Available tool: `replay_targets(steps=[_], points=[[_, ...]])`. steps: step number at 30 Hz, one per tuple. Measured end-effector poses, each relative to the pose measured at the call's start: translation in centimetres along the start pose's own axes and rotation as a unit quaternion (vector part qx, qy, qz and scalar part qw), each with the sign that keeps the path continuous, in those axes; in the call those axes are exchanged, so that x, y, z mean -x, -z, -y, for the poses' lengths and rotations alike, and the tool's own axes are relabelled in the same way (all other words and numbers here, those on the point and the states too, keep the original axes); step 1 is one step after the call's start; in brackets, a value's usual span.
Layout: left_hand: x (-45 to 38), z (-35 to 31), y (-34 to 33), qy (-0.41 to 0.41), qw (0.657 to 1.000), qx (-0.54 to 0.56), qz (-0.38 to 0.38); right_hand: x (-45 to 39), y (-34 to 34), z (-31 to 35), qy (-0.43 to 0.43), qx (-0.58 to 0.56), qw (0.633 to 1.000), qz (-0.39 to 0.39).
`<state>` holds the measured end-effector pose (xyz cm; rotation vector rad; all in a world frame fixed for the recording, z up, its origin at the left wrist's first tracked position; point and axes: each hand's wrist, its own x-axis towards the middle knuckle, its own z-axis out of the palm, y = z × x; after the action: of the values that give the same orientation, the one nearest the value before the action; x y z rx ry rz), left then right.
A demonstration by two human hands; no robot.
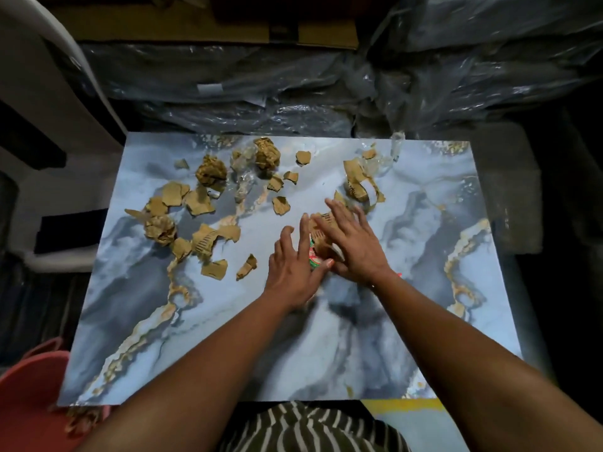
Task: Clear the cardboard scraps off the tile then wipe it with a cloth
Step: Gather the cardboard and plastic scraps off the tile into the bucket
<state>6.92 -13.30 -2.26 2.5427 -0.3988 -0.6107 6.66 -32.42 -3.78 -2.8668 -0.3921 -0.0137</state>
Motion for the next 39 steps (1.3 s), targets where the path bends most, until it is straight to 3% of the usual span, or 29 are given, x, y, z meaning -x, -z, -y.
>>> replay_targets(steps=[2, 4, 6, 11, 16, 22, 29, 33, 36, 39], points=[[0.4, -0.5, -0.3, 0.037, 0.998, -0.012, -0.057, -0.9, 1.2, -1.6, -0.061, -0.084, 0.988, -0.113], [0.5, -0.5, -0.7, 0.071, 0.996, -0.004, -0.058, -2.6, 2.9, -3.7, -0.205, -0.140, 0.953, -0.173], [0.5, -0.3, -1.3, 0.099, 0.995, 0.002, -0.024, -4.8, 4.1, -6.8, -0.326, -0.147, 0.923, -0.143], [-0.8, -1.0, -2.1, 0.151, 0.987, 0.054, 0.014, -10.4, 6.1, -14.2, -0.423, -0.181, 0.887, 0.031], [-1.8, -2.1, -2.0, 0.142, 0.984, 0.098, 0.044, -13.3, 6.1, -16.4, -0.398, -0.195, 0.891, 0.103], [-1.8, -3.0, -2.6, 0.124, 0.989, 0.052, 0.060, -12.1, 4.8, -13.7, -0.303, -0.086, 0.930, 0.191], [-2.0, -3.7, -3.1, 0.112, 0.993, 0.017, 0.013, -3.8, 1.8, -6.2, -0.269, -0.102, 0.951, 0.110], [-2.2, -3.3, -2.3, 0.115, 0.993, 0.031, 0.003, -0.2, 0.7, -2.0, -0.251, -0.159, 0.949, 0.109], [-2.0, -2.3, -1.5, 0.125, 0.992, 0.028, -0.004, 0.9, 2.2, -0.5, -0.326, -0.245, 0.912, 0.046], [-1.7, -0.9, -0.7, 0.123, 0.992, 0.017, 0.009, 1.4, 4.2, -1.5, -0.396, -0.231, 0.888, -0.040]])
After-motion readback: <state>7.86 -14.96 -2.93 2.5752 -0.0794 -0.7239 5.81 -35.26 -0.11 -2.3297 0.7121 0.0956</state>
